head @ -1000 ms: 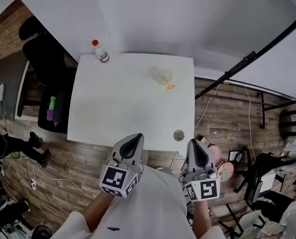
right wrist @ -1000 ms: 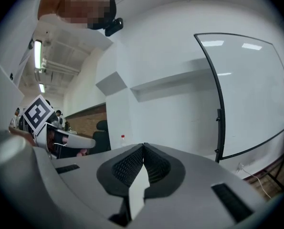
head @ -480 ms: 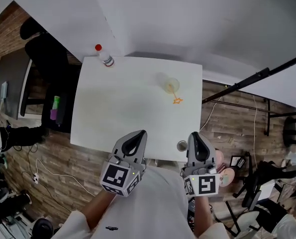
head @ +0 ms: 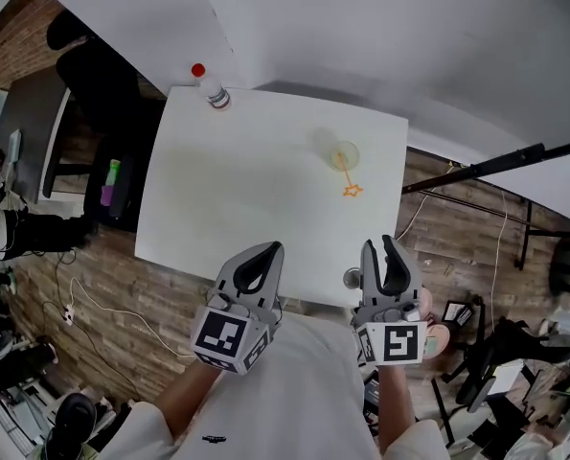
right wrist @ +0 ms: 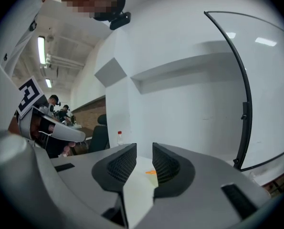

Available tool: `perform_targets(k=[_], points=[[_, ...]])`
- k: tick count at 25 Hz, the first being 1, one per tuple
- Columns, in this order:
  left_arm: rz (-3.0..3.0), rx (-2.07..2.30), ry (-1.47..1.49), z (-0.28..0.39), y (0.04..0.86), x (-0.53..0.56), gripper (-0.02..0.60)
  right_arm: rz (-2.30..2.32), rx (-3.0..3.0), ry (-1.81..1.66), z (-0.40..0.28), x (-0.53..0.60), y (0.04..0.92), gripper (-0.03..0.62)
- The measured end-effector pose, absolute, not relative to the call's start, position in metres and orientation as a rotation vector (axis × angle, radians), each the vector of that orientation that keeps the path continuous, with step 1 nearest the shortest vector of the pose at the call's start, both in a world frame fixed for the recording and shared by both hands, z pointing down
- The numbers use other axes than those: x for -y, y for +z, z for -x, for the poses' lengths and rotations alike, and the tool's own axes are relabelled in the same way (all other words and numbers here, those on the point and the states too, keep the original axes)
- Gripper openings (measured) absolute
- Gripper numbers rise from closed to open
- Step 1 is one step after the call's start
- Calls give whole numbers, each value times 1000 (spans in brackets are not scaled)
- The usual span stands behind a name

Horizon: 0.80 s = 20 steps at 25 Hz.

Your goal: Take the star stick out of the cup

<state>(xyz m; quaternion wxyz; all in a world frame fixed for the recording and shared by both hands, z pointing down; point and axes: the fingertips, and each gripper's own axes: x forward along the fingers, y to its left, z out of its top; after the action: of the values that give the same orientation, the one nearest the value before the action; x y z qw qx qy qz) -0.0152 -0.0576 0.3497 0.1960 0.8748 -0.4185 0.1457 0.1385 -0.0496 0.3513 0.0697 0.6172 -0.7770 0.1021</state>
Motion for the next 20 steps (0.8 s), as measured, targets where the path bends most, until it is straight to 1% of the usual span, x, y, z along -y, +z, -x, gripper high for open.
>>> perform_targets(k=[8, 10, 12, 14, 16, 20], points=[[-2398, 1195, 432, 17, 366, 66, -5, -1838, 2316, 323, -133, 69, 372, 124], [-2388, 1194, 437, 17, 370, 68, -5, -1815, 2311, 293, -130, 75, 377, 139], [-2379, 1187, 445, 17, 377, 70, -5, -1777, 2303, 222, -125, 79, 381, 168], [-2370, 1178, 455, 16, 386, 73, -5, -1726, 2299, 165, -121, 84, 388, 175], [-2361, 1171, 463, 14, 393, 75, -5, -1725, 2296, 207, -120, 89, 396, 194], [-2338, 1161, 469, 11, 406, 81, -5, -1750, 2279, 250, -122, 100, 409, 202]])
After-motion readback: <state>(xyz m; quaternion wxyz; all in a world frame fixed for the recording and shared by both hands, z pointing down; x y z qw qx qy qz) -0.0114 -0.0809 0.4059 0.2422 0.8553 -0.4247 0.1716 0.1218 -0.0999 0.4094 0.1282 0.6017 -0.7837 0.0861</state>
